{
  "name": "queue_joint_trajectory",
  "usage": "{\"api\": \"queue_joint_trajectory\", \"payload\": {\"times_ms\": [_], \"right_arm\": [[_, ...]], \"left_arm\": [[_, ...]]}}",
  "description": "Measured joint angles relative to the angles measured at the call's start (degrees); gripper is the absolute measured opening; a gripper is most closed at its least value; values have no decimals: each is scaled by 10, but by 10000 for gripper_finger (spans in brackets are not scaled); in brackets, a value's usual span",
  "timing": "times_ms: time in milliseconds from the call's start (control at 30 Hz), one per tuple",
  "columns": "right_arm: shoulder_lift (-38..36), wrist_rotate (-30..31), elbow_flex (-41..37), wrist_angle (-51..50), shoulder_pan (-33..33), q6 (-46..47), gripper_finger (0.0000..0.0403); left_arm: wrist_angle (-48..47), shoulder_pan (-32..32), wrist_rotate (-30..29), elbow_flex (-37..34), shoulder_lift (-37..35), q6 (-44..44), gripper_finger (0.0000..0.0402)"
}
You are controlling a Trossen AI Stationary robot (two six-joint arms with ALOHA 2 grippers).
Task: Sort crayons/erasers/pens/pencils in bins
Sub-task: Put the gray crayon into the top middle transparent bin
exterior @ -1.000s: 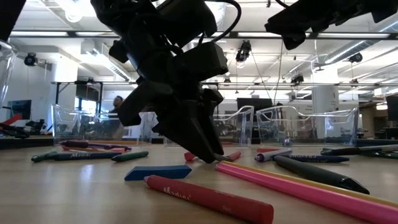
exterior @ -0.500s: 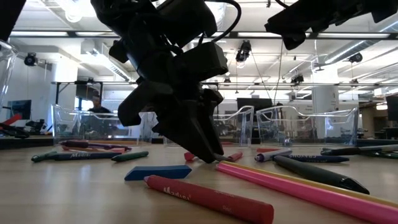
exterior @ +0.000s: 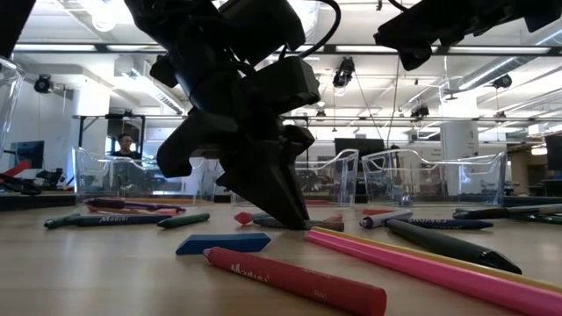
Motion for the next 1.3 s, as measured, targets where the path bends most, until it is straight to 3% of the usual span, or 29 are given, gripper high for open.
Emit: {"api": "queue_joint_trajectory", "payload": {"times_ms": [133,467,800,967,1300], "right_arm": [[0,0,0,0,0,0,74],[0,0,0,-1,0,0,81],[0,0,0,-6,0,0,73],[0,0,0,-6,0,0,80],[0,3,0,-5,0,-7,74]], "left_arm": [[0,0,-1,0,0,0,7],[-19,-1,-17,8,-33,2,5],[-51,16,-127,8,-129,61,4],[-51,76,-167,8,-165,123,3],[-23,277,-153,15,-164,151,3]]}}
